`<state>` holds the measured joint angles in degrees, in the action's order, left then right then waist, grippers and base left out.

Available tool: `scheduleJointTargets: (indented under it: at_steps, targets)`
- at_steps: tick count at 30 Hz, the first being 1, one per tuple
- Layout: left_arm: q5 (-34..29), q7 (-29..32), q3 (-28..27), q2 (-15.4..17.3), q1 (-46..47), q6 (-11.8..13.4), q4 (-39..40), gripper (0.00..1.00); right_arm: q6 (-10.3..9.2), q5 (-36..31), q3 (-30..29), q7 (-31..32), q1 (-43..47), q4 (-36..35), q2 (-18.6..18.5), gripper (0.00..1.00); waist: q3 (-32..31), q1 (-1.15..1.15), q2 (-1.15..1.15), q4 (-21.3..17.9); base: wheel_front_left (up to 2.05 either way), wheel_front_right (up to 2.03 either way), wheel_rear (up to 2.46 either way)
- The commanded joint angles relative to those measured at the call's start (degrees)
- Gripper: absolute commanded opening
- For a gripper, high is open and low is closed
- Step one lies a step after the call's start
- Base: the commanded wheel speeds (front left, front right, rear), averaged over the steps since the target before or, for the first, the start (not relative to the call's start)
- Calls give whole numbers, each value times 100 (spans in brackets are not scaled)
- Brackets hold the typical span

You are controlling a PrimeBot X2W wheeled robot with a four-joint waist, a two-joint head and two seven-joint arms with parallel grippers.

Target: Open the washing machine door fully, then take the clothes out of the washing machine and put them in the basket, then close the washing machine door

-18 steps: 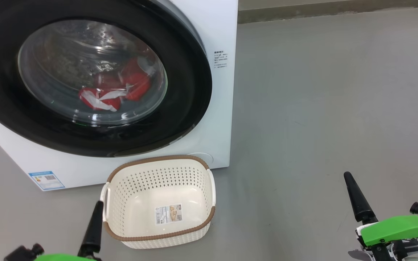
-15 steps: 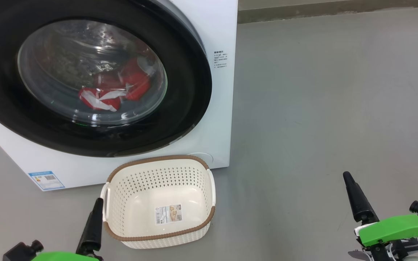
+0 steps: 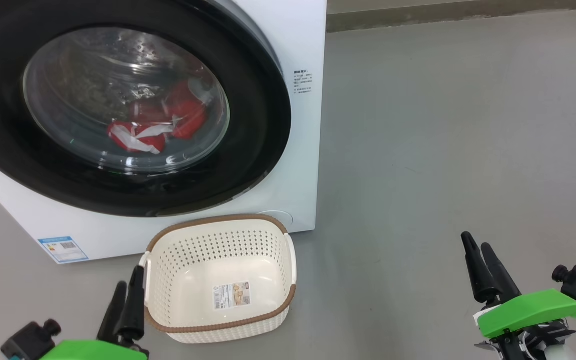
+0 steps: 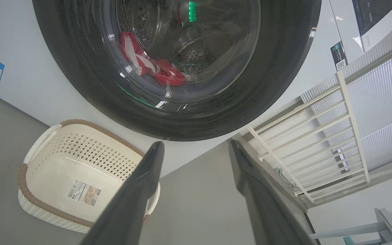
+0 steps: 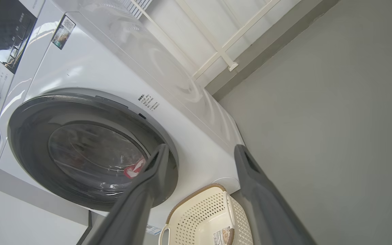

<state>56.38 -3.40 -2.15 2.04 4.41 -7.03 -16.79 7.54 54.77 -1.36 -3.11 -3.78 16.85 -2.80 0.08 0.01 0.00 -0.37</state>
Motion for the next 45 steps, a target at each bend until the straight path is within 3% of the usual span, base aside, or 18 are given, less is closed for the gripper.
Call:
scheduleJointTargets:
  at_steps: [1, 45]
  targets:
    - [-199, -78, -92, 51, 300, 12, 199, 100, -3, -202, 48, -87, -271, -123, -45, 100, -1, 0, 0, -1, 0, 0, 0]
    - [-3178, -796, -86, 73, 624, 37, 254, 100, -4, -3062, 453, -818, -609, 43, -50, 100, -6, 0, 0, -28, 0, 0, 0]
